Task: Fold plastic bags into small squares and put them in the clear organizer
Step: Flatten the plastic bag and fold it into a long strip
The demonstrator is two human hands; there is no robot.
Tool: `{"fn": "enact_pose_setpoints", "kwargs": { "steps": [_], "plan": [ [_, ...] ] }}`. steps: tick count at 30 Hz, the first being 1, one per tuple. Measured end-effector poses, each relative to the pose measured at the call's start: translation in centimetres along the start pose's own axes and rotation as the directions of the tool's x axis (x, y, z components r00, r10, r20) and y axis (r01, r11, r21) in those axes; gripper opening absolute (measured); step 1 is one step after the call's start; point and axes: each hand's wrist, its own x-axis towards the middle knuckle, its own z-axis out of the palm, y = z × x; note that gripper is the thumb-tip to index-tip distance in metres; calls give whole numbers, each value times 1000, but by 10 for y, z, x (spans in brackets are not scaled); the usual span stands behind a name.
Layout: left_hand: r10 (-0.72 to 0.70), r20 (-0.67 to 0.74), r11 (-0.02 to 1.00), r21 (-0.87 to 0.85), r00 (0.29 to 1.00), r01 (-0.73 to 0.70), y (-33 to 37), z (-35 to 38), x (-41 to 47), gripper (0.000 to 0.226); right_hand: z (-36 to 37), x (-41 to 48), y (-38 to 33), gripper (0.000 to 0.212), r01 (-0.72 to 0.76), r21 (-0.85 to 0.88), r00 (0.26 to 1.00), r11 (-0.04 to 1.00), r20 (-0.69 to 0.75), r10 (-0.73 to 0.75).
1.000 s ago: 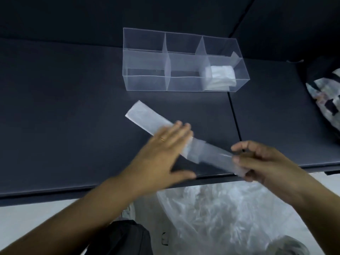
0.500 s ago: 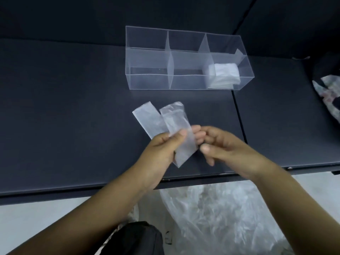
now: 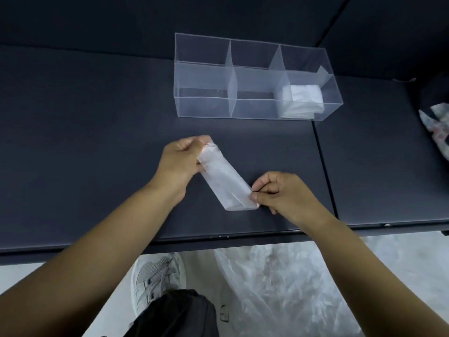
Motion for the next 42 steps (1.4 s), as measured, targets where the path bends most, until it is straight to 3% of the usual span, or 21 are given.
{"fn": "enact_pose_setpoints", "kwargs": {
  "steps": [3, 5, 6, 8, 10, 12, 18, 20, 21, 23, 25, 26, 27, 29, 34, 37, 39, 42],
  "plan": [
    [203, -237, 975, 138, 950, -174, -6, -5, -12, 25, 2, 1, 2, 7, 2, 22, 1000, 1000, -16, -2],
    [286, -296, 953, 187, 911, -238, -18, -7, -39, 14, 2, 3, 3, 8, 4, 41, 1000, 999, -18, -3],
    [257, -249, 960, 179, 934, -217, -27, -6, -54, 5, 3, 3, 3, 9, 7, 42, 1000, 999, -21, -6],
    [64, -34, 990, 126, 997, -60, -40, -1, -82, 8, 4, 4, 3, 9, 15, 31, 999, 999, -30, -14],
    [-104, 210, 986, 151, 972, 73, -47, 2, -97, 17, 4, 4, 4, 9, 23, 27, 999, 999, -40, -22],
    [-169, 341, 975, 198, 925, 105, -48, 1, -103, 19, 5, 3, 4, 9, 28, 28, 998, 999, -49, -27],
    [-241, 376, 939, 324, 895, 116, -51, -13, -113, 21, 7, 3, 5, 11, 23, 6, 997, 1000, -78, -22],
    [-174, 340, 918, 395, 924, 27, -50, -17, -115, 21, 8, 2, 5, 12, 23, -11, 995, 1000, -93, -24],
    [-68, 298, 898, 434, 952, -72, -50, -17, -115, 21, 9, 2, 5, 12, 23, -20, 995, 1000, -99, -25],
    [260, 216, 771, 541, 941, -337, -46, -14, -110, 20, 11, 1, 4, 13, 23, -30, 994, 999, -105, -26],
    [526, 243, 537, 647, 815, -540, -41, -5, -100, 23, 12, 1, 2, 13, 21, -27, 993, 999, -112, -24],
    [588, 298, 430, 672, 752, -603, -43, 1, -93, 28, 13, 1, 1, 13, 22, -25, 993, 999, -117, -25],
    [594, 366, 344, 690, 717, -637, -46, 7, -86, 33, 13, 1, 0, 12, 24, -24, 992, 999, -121, -27],
    [476, 467, 255, 737, 745, -625, -51, 15, -75, 47, 15, 2, -1, 12, 25, -32, 990, 999, -137, -29],
    [347, 526, 3, 828, 777, -561, -67, 11, -63, 70, 15, -1, 0, 12, -9, -62, 989, 998, -150, 0],
    [308, 536, -26, 831, 786, -556, -71, 7, -59, 82, 12, -8, 2, 23, -26, -105, 989, 994, -148, 11],
    [289, 540, -43, 832, 791, -553, -71, 6, -58, 86, 11, -15, 6, 28, -35, -194, 971, 980, -239, -13],
    [270, 544, -55, 832, 795, -551, -70, 6, -59, 89, 19, -24, 6, 20, -62, -246, 952, 967, -304, -16]
  ]
}}
